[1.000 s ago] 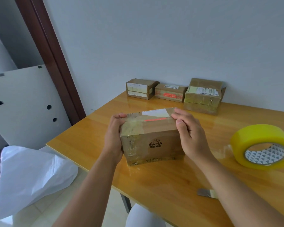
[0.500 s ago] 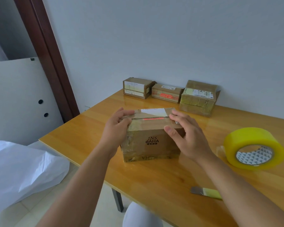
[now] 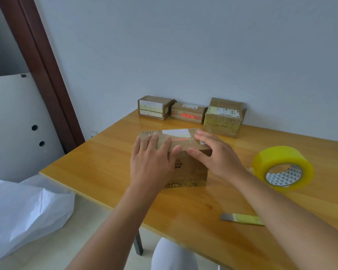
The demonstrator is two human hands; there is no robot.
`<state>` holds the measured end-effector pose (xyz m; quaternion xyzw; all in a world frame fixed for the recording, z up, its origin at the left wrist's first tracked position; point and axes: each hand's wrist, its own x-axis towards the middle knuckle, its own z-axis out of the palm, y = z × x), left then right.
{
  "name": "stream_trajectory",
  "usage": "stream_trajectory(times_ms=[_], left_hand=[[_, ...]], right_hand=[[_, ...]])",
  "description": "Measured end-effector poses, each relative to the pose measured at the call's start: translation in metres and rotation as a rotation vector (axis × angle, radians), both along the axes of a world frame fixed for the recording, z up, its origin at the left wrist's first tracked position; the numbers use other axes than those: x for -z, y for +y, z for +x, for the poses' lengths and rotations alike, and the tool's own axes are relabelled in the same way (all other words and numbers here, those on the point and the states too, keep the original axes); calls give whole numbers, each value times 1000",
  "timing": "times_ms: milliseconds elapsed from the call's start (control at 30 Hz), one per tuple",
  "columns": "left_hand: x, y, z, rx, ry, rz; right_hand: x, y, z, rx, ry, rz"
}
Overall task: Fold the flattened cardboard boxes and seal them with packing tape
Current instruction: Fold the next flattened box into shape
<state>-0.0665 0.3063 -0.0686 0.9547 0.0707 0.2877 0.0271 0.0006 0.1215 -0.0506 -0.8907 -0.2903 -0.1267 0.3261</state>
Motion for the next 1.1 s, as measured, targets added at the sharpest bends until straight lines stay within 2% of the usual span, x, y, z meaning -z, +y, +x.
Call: stream_trajectory(times_ms=[100, 200, 400, 500, 600, 800, 900, 1000, 1100], left_hand=[[-4, 2, -1, -1, 47, -7], [-8, 1, 0, -8, 127, -9], [-15, 3, 7, 60, 143, -88], [-14, 5, 15, 71, 163, -88], [-13, 2, 20, 91, 155, -110], [-13, -17, 28, 111, 158, -114], [-13, -23, 31, 124, 162, -118], [-13, -24, 33, 134, 164, -123], [-13, -25, 33, 139, 159, -123]], right_hand=[[-17, -13, 0, 9, -26, -203], [-32, -43, 2, 78, -50, -248], [-40, -118, 9, 365, -55, -505], [-29, -148, 12, 483, 32, -532], [-17, -164, 13, 464, 135, -406], [-10, -178, 21, 467, 179, -182], [-6, -187, 19, 426, 237, 10], [-2, -191, 16, 418, 226, 141], [0, -188, 15, 433, 183, 161]])
